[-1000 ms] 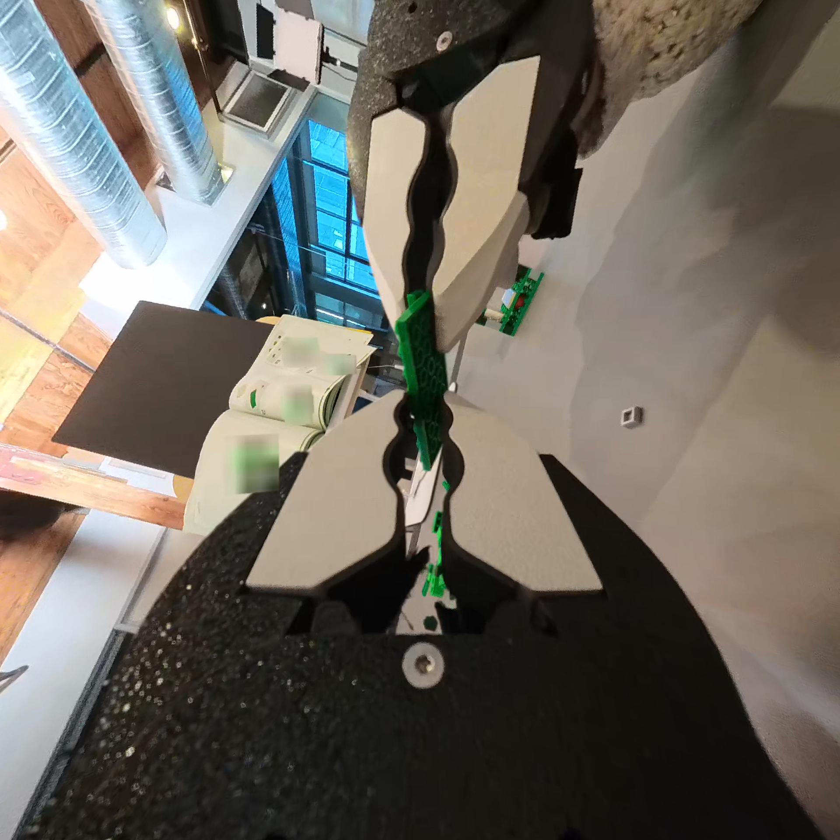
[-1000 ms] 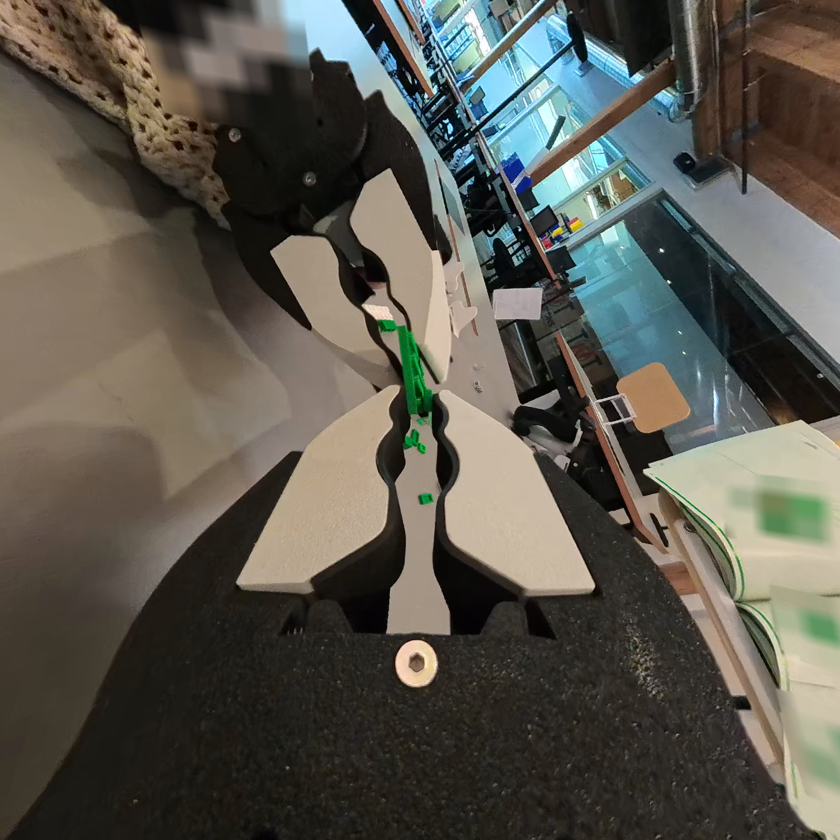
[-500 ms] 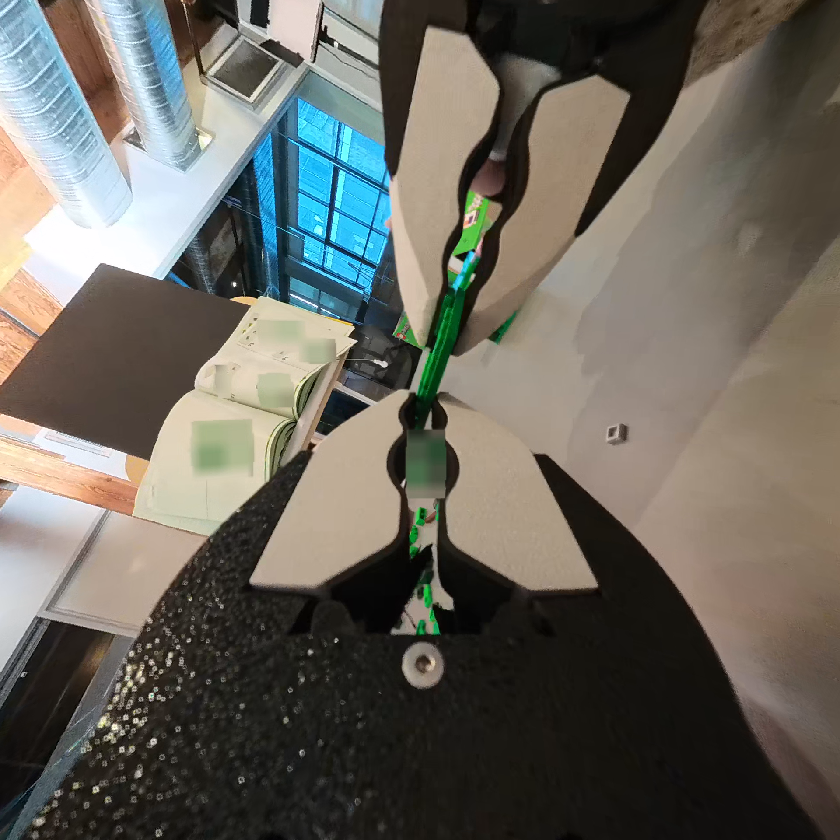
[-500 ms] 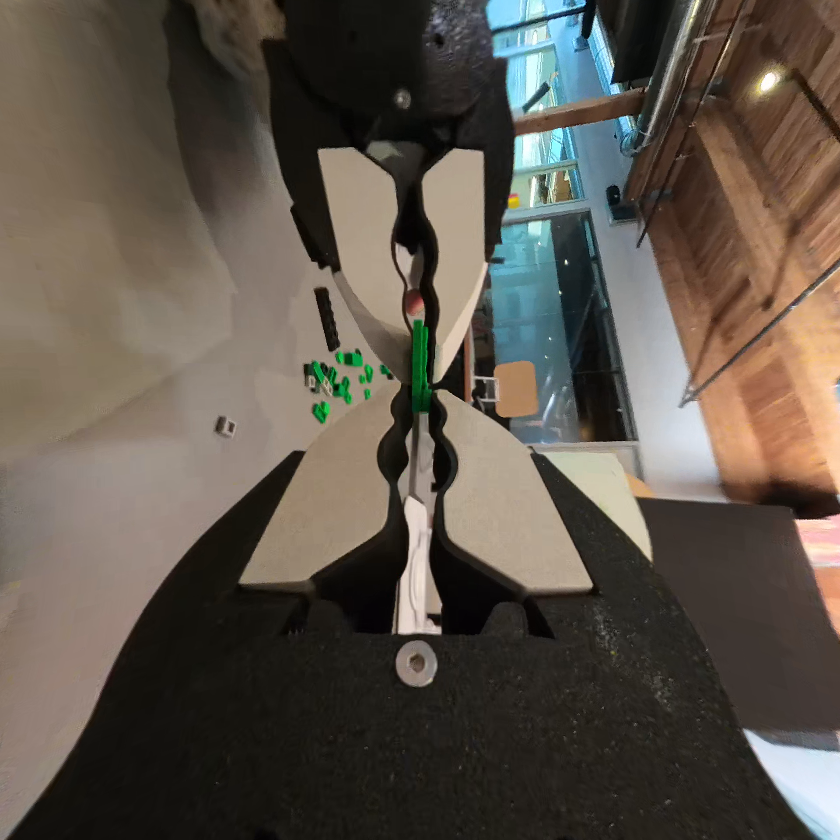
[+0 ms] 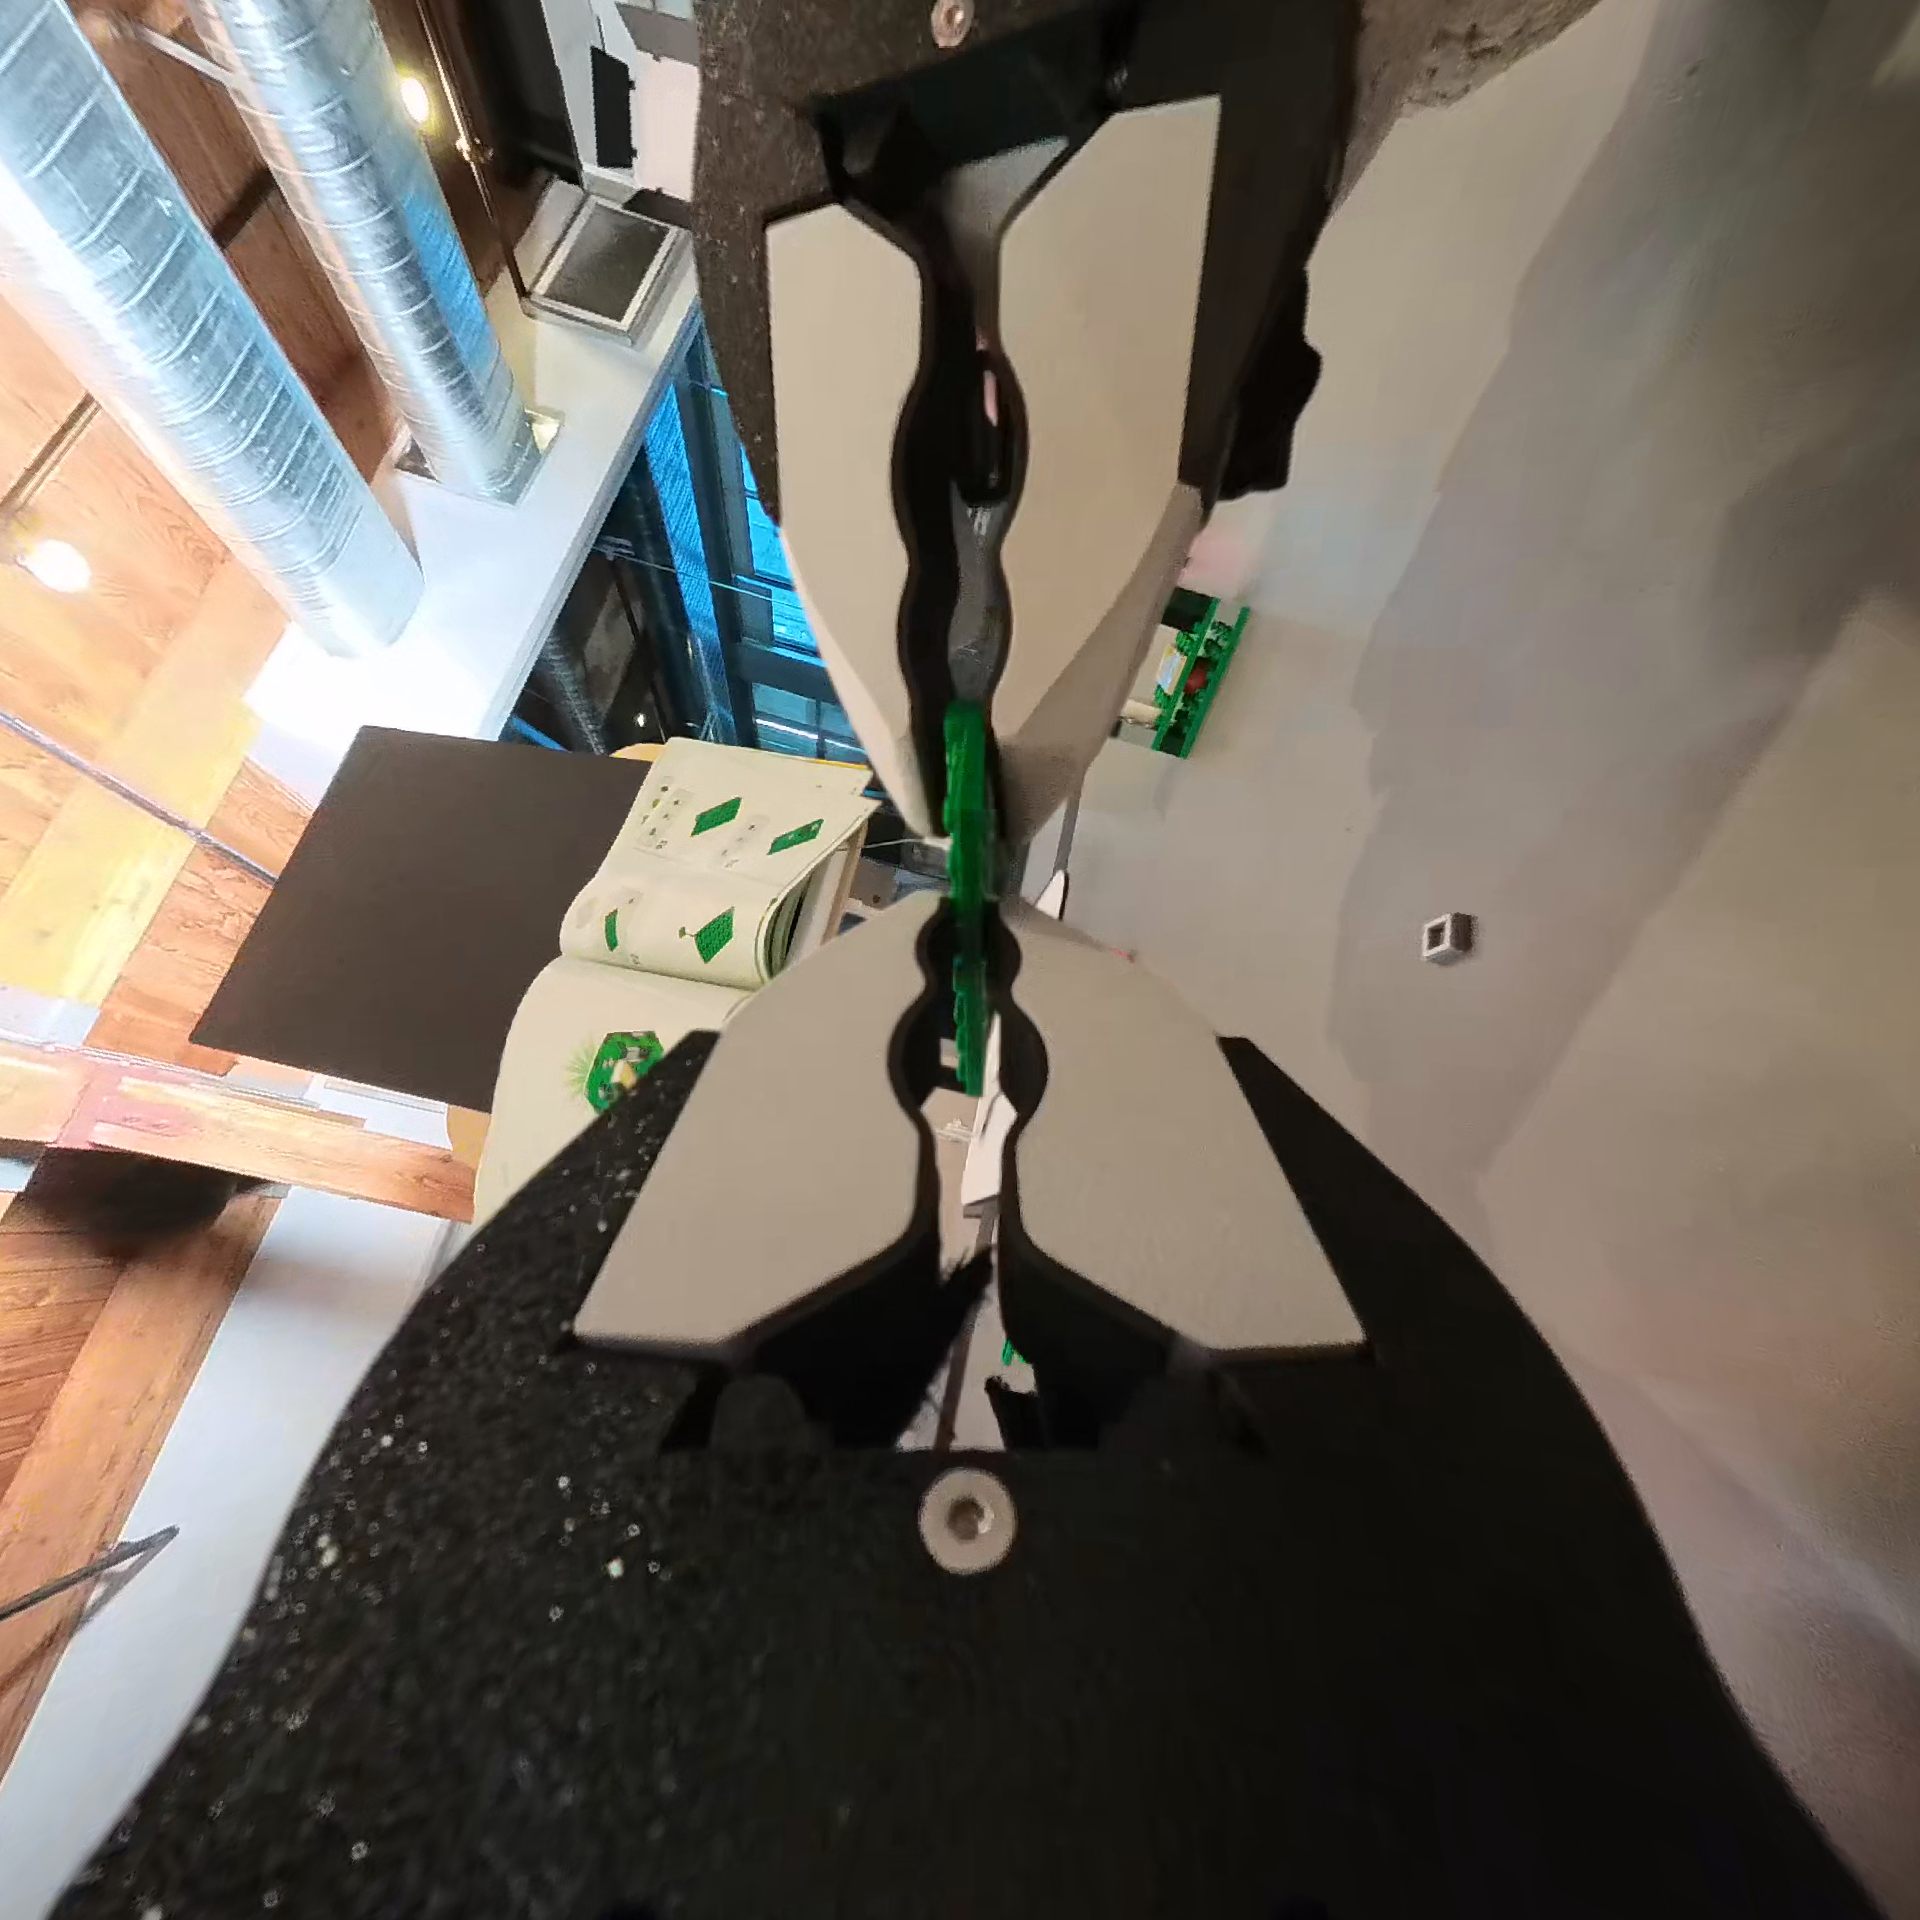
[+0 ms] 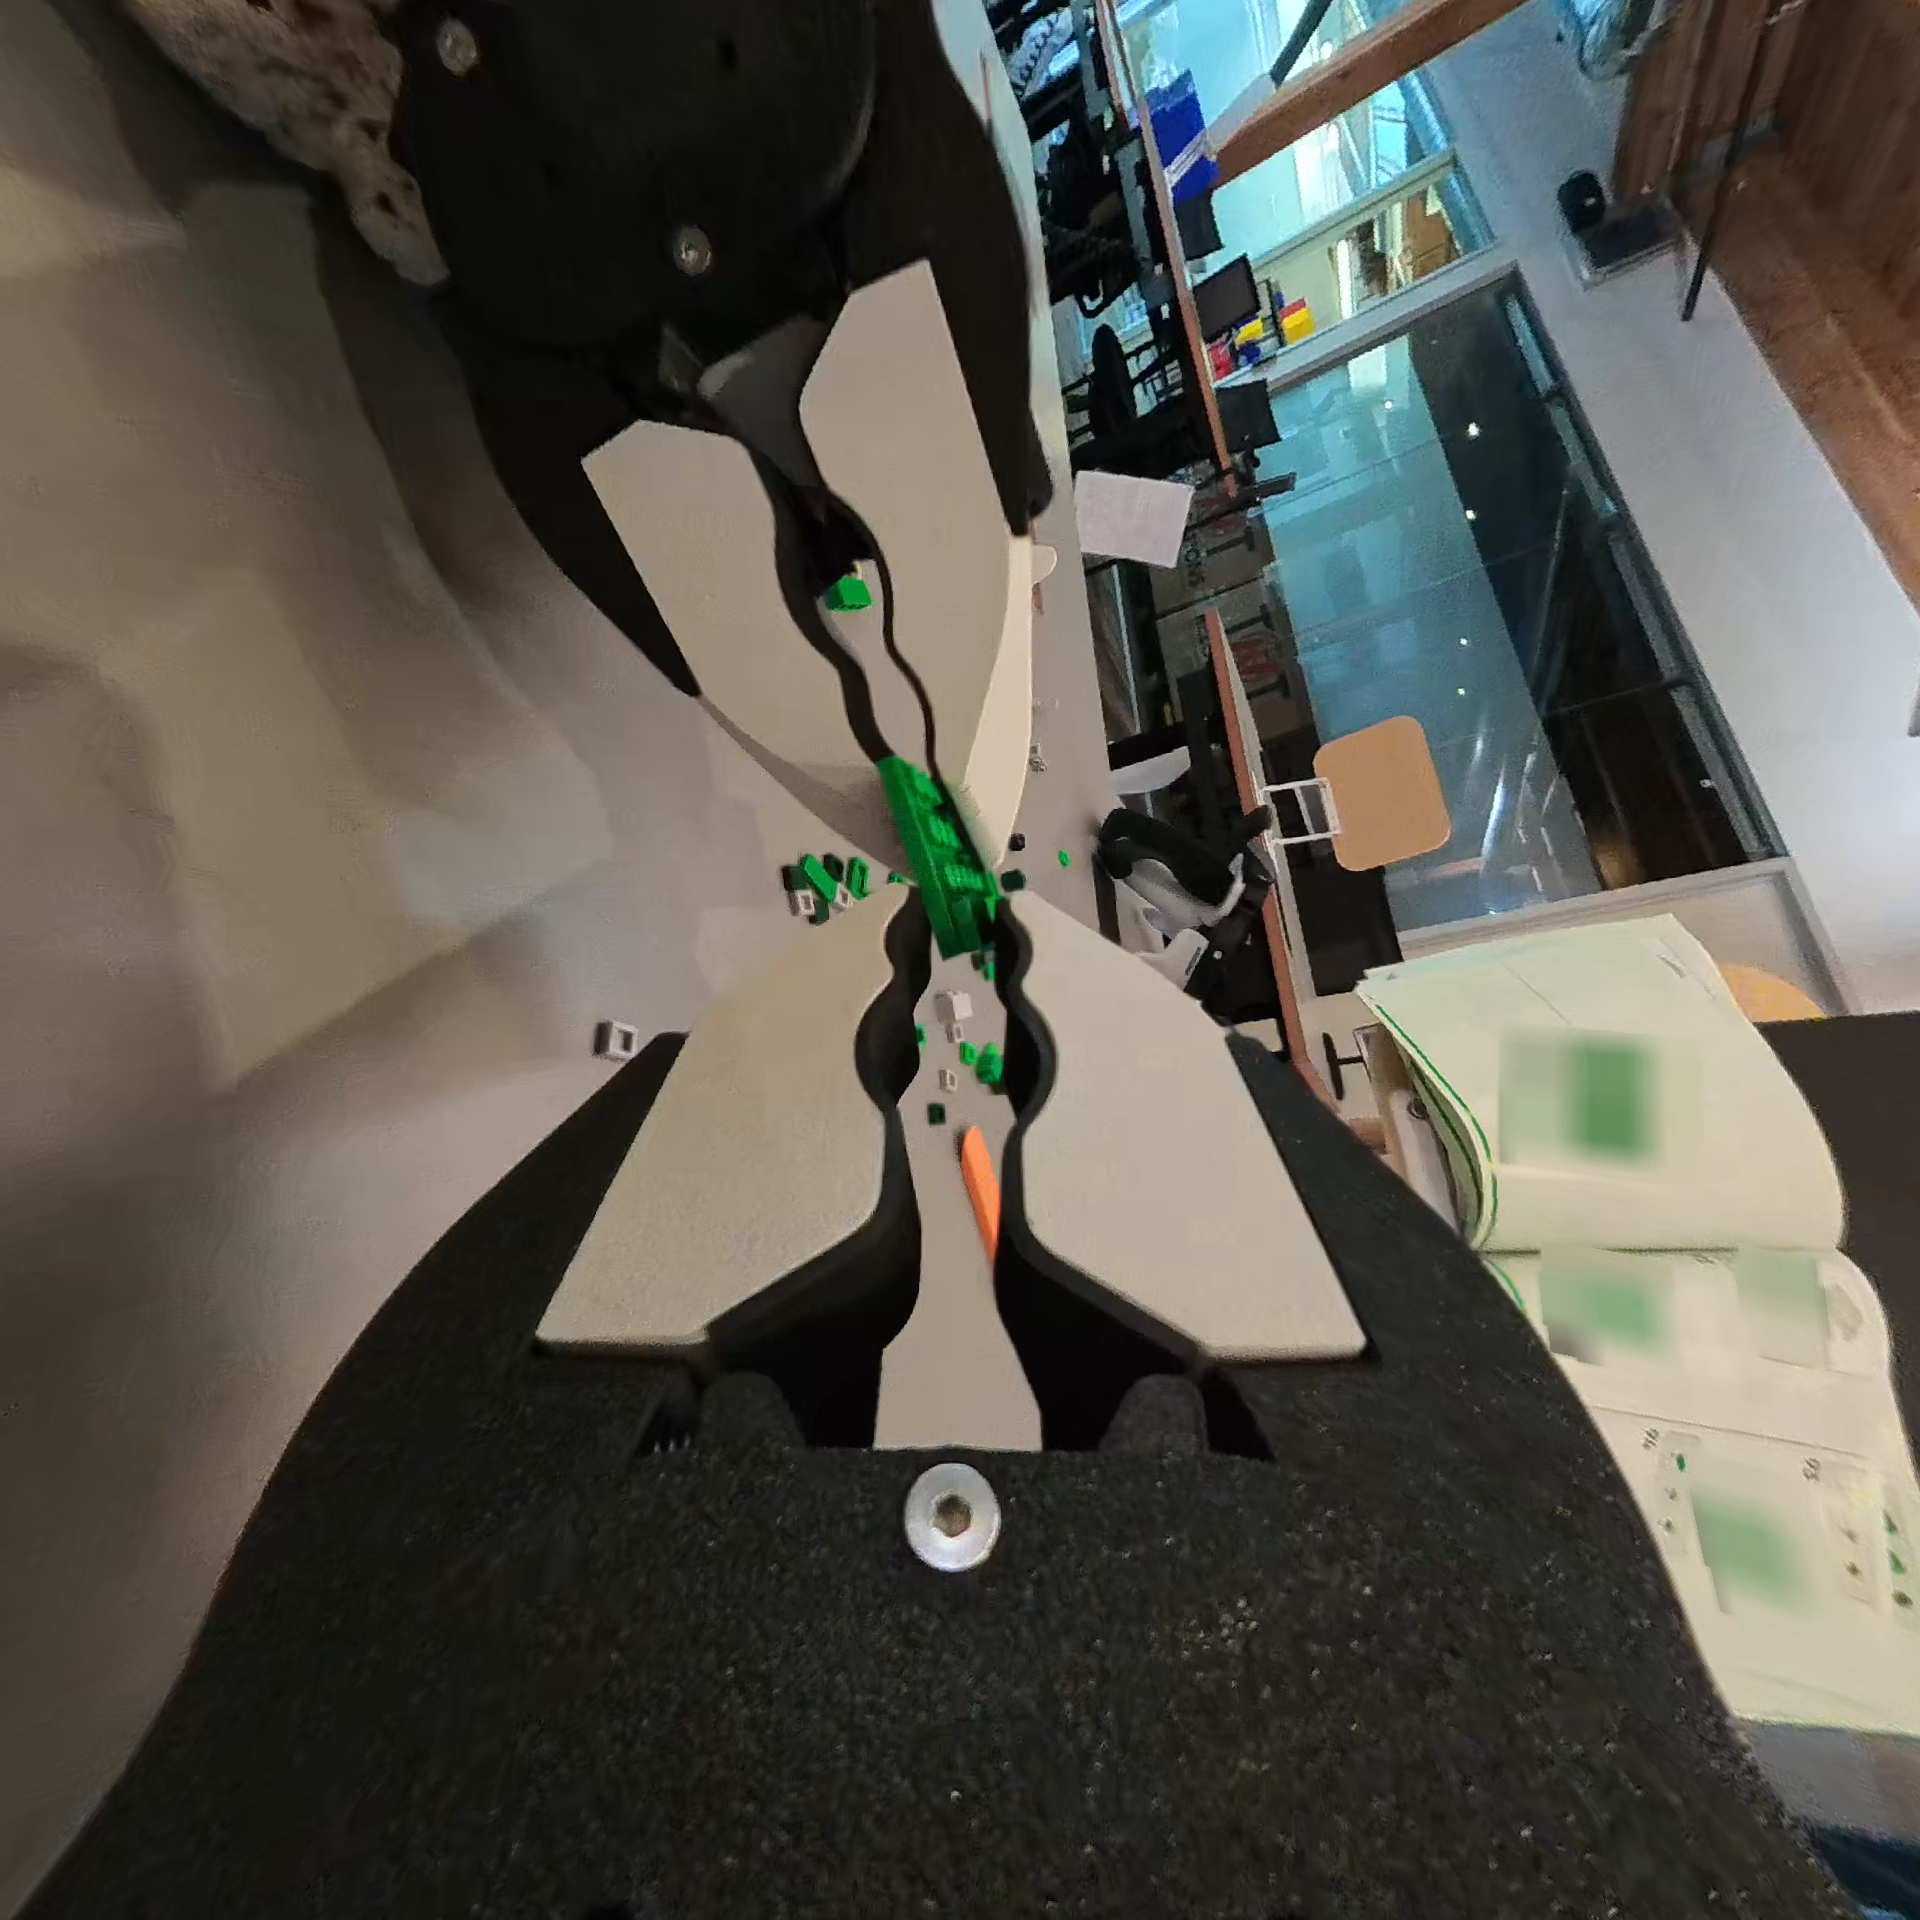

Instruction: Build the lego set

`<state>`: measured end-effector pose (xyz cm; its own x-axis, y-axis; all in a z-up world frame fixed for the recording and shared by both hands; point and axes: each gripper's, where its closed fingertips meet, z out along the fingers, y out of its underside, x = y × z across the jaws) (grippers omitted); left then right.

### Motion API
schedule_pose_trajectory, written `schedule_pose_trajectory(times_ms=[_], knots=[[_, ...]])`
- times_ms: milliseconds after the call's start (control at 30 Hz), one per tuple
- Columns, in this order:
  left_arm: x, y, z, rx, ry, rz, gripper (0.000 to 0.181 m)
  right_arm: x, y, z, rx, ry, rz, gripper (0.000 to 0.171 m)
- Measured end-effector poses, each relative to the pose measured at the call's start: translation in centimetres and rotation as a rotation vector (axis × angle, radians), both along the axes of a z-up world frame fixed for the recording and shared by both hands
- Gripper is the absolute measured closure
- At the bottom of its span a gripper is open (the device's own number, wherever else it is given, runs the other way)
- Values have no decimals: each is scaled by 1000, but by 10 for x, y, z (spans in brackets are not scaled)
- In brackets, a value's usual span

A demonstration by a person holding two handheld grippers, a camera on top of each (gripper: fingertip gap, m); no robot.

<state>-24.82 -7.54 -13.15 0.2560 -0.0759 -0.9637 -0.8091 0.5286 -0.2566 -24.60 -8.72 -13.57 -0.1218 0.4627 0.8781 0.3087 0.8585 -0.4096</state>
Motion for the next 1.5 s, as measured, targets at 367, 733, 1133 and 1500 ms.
schedule_pose_trajectory(times_ms=[367, 733, 1133, 1500], knots=[[-4, 1, -1, -60, -49, 0, 178, 2, -1, 4, 152, 74, 22, 159], [-2, 0, -6, -102, -50, -3, 176, 4, -4, -3, 431, 43, 26, 165], [-28, 22, -4, -395, -425, 50, 119, 8, 28, 13, 481, 205, -98, 165], [-6, 14, -9, -677, -650, -68, 102, 0, 6, 3, 786, 183, -16, 165]])
